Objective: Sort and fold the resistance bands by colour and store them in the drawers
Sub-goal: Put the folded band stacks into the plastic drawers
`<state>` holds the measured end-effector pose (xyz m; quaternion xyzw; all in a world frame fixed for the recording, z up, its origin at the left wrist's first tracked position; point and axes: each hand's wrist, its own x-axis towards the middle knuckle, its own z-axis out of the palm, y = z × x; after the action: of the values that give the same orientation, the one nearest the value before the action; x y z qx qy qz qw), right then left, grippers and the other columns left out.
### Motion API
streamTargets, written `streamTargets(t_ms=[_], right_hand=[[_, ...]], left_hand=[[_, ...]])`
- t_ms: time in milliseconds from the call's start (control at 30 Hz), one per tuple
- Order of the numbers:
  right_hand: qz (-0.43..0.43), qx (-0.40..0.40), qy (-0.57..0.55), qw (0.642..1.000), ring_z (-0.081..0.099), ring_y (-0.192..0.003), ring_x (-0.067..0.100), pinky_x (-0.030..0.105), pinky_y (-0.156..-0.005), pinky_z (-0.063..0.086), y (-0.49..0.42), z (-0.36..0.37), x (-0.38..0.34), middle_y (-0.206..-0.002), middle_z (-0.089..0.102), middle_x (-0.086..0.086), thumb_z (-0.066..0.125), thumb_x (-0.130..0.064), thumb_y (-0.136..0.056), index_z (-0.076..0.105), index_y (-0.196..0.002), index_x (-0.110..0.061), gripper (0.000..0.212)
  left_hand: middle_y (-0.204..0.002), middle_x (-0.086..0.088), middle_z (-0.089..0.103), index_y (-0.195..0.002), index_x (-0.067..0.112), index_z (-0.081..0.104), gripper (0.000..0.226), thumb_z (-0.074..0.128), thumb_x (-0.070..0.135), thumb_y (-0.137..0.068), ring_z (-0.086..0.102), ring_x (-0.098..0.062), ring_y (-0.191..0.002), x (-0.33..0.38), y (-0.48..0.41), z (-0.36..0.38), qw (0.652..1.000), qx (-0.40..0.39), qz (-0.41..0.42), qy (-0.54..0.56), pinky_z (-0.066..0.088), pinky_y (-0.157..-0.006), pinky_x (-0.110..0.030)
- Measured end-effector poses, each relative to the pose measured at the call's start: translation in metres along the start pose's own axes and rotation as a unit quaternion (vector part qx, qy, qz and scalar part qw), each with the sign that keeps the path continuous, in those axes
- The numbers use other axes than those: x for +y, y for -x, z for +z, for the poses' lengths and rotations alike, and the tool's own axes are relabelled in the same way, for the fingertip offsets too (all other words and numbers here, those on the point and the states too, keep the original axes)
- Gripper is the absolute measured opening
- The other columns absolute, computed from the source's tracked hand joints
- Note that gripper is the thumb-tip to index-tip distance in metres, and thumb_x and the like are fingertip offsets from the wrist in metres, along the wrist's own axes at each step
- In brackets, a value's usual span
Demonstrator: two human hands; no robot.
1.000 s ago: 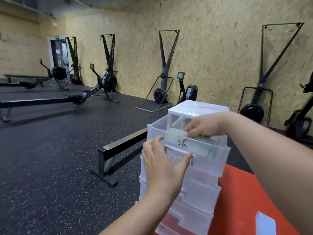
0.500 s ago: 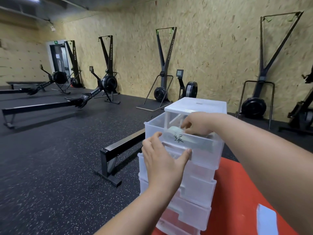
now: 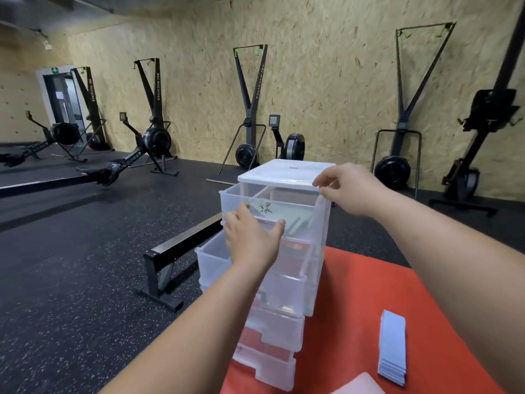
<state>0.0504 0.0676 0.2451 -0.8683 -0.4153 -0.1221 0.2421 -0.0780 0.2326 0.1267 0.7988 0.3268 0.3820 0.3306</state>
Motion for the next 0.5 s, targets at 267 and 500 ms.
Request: streamTargets(t_ms=[267,500], right_hand=[[0.108,-0.070,0.029,0.991,0.069,-0.097,0.015,0.032,-0.087,0.054,0.106,0.024,0.100,-0.101,0.075,-0.010,0.074,-0.029,-0.091,0.076,-0.108,-0.031,0.017],[0.207,-0.166,0.047,0.963,0.068,-0.101,0.018,0.031,-0.093,0.052,0.178,0.074,0.184,-0.115,0.074,-0.003,0.077,-0.033,-0.090,0.071,-0.121,-0.028,0.032]], left_hand=[[-0.121,0.001,0.058,-0.126,0.021,0.061,0.040,0.072,0.035,-0.090,0.052,-0.025,-0.117,0.037,0.108,0.042,0.961,0.010,0.267,0.068,0.045,-0.103,-0.042],[-0.117,0.004,0.062,-0.130,0.022,0.063,0.044,0.072,0.040,-0.091,0.057,-0.020,-0.111,0.032,0.168,0.132,0.930,-0.197,0.309,0.033,0.050,-0.098,-0.041]])
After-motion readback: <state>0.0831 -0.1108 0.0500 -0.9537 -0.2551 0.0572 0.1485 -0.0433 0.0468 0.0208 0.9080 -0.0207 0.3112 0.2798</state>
